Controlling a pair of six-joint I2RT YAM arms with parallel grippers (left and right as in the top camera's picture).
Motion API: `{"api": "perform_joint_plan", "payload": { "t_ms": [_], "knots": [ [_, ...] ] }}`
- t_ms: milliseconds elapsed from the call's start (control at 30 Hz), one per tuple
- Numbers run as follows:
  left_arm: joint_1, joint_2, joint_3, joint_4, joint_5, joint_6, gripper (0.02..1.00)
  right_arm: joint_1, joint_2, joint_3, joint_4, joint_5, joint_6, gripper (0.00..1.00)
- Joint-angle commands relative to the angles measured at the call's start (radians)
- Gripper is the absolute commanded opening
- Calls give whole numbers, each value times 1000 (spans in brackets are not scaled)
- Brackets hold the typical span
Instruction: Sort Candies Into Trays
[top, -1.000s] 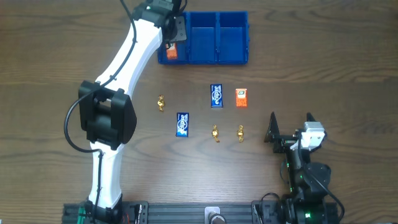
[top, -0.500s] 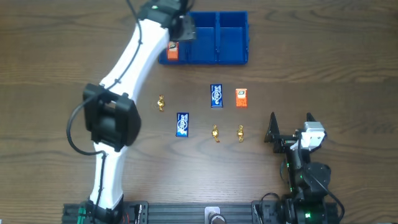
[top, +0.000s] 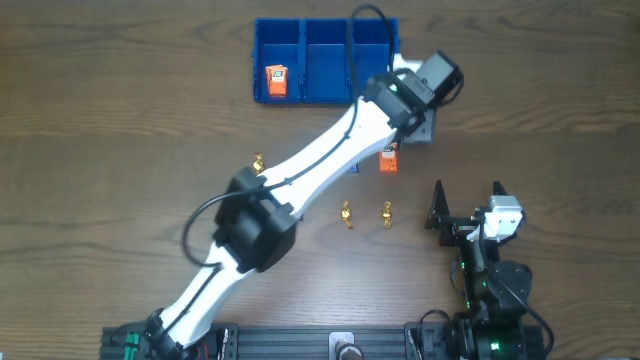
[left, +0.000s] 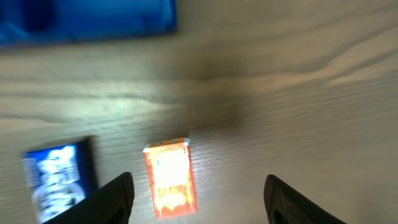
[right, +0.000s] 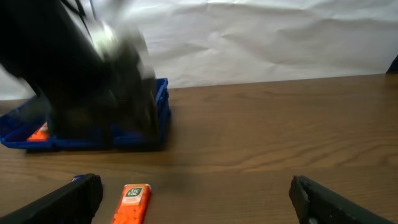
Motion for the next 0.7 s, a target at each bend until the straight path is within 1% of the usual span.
{"api": "perform_joint_plan", "payload": {
  "t_ms": [33, 633, 700],
  "knots": [
    [3, 122, 4, -10, 76, -60, 680, 3, -7, -4, -2, -2, -6, 998],
    [6, 142, -40, -24, 81, -80, 684, 3, -7, -4, -2, -2, -6, 998],
    [6, 142, -47, -25, 81, -88, 673, 3, -7, -4, -2, -2, -6, 998]
  ]
}}
